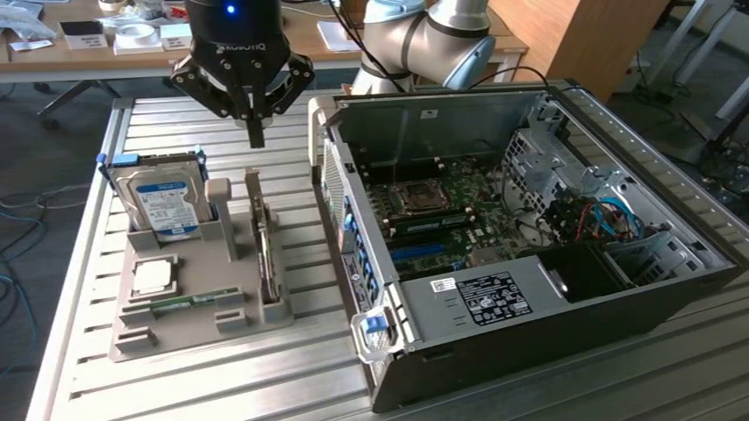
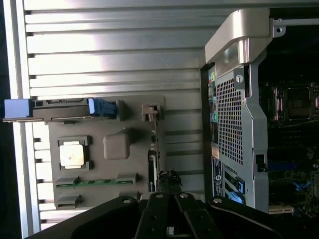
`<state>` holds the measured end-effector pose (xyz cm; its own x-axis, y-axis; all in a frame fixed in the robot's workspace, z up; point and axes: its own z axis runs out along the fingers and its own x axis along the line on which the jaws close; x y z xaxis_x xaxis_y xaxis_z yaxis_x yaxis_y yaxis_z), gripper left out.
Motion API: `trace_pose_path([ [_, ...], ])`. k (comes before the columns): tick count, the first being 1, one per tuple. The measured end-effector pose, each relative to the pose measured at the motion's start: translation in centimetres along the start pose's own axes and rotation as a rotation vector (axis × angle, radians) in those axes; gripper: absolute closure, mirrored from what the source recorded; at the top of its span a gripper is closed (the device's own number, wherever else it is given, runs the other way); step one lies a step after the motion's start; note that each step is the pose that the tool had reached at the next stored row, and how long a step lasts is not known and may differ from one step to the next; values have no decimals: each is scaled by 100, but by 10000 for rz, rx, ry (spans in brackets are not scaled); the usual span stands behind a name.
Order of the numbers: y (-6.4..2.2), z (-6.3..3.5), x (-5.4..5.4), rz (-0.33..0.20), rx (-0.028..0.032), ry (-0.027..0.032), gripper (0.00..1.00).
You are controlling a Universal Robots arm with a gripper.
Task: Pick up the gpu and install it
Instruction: 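Reach for the gpu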
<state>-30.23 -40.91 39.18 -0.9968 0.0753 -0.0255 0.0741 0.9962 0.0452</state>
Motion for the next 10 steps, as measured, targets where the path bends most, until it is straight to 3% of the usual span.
trace_pose_path([
  [10,-5,0,-1,0,0,0,89],
])
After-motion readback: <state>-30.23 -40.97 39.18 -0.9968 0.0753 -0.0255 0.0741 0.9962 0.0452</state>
